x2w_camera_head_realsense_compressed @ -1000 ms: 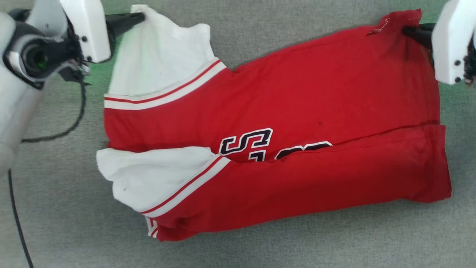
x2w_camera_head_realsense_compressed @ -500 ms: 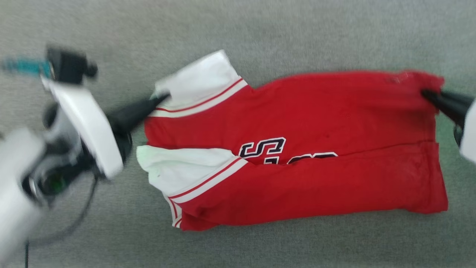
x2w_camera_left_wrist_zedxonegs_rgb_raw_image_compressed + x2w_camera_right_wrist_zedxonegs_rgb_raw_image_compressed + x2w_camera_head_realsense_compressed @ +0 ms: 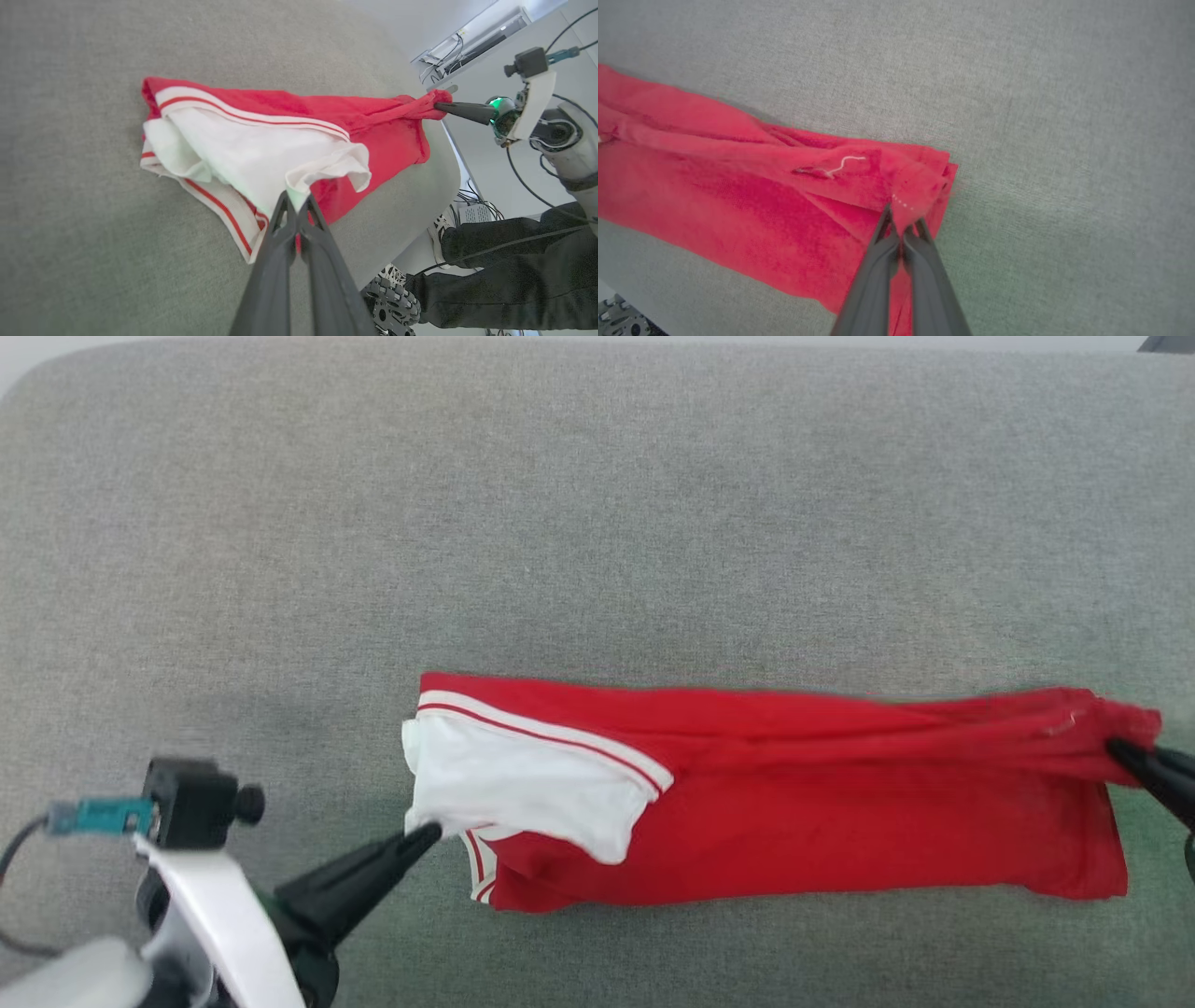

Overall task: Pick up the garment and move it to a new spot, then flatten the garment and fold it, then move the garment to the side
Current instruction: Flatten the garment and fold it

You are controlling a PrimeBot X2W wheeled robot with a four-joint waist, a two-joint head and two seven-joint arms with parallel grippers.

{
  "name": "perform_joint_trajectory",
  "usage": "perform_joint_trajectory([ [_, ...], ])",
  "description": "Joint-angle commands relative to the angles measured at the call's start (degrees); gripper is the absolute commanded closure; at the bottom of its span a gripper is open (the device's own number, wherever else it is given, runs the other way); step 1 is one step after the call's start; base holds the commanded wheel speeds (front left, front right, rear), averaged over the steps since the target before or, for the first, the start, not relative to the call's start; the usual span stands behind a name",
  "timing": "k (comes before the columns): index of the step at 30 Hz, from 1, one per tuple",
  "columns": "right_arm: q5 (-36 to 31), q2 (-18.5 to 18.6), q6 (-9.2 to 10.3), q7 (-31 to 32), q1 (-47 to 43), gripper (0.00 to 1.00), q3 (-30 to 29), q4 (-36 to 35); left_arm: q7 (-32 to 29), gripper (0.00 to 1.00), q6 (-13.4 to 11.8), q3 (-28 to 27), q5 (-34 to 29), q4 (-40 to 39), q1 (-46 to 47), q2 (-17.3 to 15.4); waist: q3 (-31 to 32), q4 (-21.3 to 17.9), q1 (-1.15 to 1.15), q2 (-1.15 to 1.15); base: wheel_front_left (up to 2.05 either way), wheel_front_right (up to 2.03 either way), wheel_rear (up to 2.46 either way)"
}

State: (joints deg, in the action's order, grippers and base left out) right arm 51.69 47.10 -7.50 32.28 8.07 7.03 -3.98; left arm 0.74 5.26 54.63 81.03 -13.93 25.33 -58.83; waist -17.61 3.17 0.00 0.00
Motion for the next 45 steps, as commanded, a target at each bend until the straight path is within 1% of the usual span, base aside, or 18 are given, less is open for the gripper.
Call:
perform_joint_trajectory([
  [1,-0.6,-1.4,0.02,0.5,-2.5,1.0,-2.4,-1.3,1.8,1.0,-0.9,0.1,0.3,-1.1,-2.2,-0.4,-0.3,0.1,0.0,0.0,0.0,0.0,0.0],
  [4,-1.9,-3.7,0.02,1.8,-5.8,1.0,-5.4,-3.1,2.1,1.0,-1.7,1.5,-0.6,-1.6,-4.3,-0.5,-0.7,0.4,0.0,0.0,0.0,0.0,0.0],
  [8,-3.8,-6.1,0.02,2.8,-7.0,1.0,-7.1,-3.3,1.6,1.0,-2.0,2.8,-1.8,0.3,-3.8,2.1,-1.6,0.6,0.0,0.0,0.0,0.0,0.0],
  [13,-6.4,-8.6,0.02,1.8,-4.7,1.0,-6.8,0.1,0.6,1.0,-1.6,4.0,-3.7,5.0,-2.1,5.9,-2.4,0.3,0.0,0.0,0.0,0.0,0.0],
  [16,-6.6,-9.5,0.02,1.6,-3.9,1.0,-6.3,1.1,1.3,1.0,-1.3,3.8,-3.7,6.7,-1.6,7.0,-2.5,0.1,0.0,0.0,0.0,0.0,0.0],
  [17,-6.6,-9.7,0.02,1.5,-3.7,1.0,-6.1,1.4,1.5,0.93,-1.3,3.6,-3.7,7.5,-1.6,7.4,-2.5,0.0,0.0,0.0,0.0,0.0,0.0],
  [18,-6.5,-9.8,0.02,1.3,-3.5,0.85,-6.1,1.7,2.0,0.82,-1.8,3.6,-4.5,8.4,-1.3,7.5,-2.5,-0.1,0.0,0.0,0.0,0.0,0.0],
  [19,-6.4,-10.0,0.02,1.1,-3.2,0.66,-6.1,1.8,2.4,0.77,-2.2,3.6,-4.9,9.2,-1.3,7.8,-2.5,-0.2,0.0,0.0,0.0,0.0,0.0],
  [20,-6.5,-9.9,0.02,0.6,-3.5,0.13,-6.2,2.0,3.2,0.66,-2.0,3.6,-5.0,10.0,-1.8,8.7,-2.4,-0.2,0.0,0.0,0.0,0.0,0.0],
  [21,-6.2,-10.0,0.02,0.2,-3.8,0.0,-6.5,2.0,3.8,0.52,-2.0,3.4,-4.9,10.4,-2.1,8.9,-2.3,-0.2,0.0,0.0,0.0,0.0,0.0],
  [22,-5.9,-10.1,0.02,0.0,-4.1,0.0,-7.0,1.8,4.3,0.32,-2.0,3.3,-4.9,10.5,-2.4,9.1,-2.3,-0.1,0.0,0.0,0.0,0.0,0.0],
  [23,-5.7,-9.9,0.02,-0.1,-4.5,0.0,-7.4,1.6,4.8,0.17,-2.0,3.3,-5.0,10.6,-2.8,9.3,-2.2,0.0,0.0,0.0,0.0,0.0,0.0],
  [24,-5.4,-9.7,0.01,-0.1,-5.0,0.0,-8.0,1.3,5.3,0.07,-2.1,3.1,-5.1,10.6,-3.0,9.5,-2.2,0.1,0.0,0.0,0.0,0.0,0.0],
  [25,-5.0,-9.6,0.01,-0.1,-5.3,0.0,-8.8,1.1,5.9,0.0,-2.2,3.0,-5.2,10.5,-3.2,9.6,-2.1,0.3,0.0,0.0,0.0,0.0,0.0],
  [31,-3.3,-9.2,0.01,2.3,-7.4,0.0,-12.5,0.5,9.7,0.0,-3.2,1.8,-4.8,10.9,-4.7,10.7,-1.7,2.0,0.0,0.0,0.0,0.0,0.0],
  [35,-0.4,-10.9,0.01,5.6,-6.9,0.0,-13.2,2.1,12.3,0.0,-3.5,0.2,-4.7,12.7,-5.5,12.8,-1.6,3.5,0.0,0.0,0.0,0.0,0.0],
  [41,0.8,-12.2,0.01,9.4,-6.2,0.0,-12.7,7.1,14.4,0.0,-3.4,-4.8,-6.8,17.3,-7.1,18.2,-1.2,6.1,0.0,0.0,0.0,0.0,0.0],
  [45,0.7,-13.0,0.01,11.1,-5.8,0.0,-12.2,9.8,14.5,0.0,-4.0,-14.2,-13.8,20.6,-9.0,24.0,-1.1,7.4,0.0,0.0,0.0,0.0,0.0],
])
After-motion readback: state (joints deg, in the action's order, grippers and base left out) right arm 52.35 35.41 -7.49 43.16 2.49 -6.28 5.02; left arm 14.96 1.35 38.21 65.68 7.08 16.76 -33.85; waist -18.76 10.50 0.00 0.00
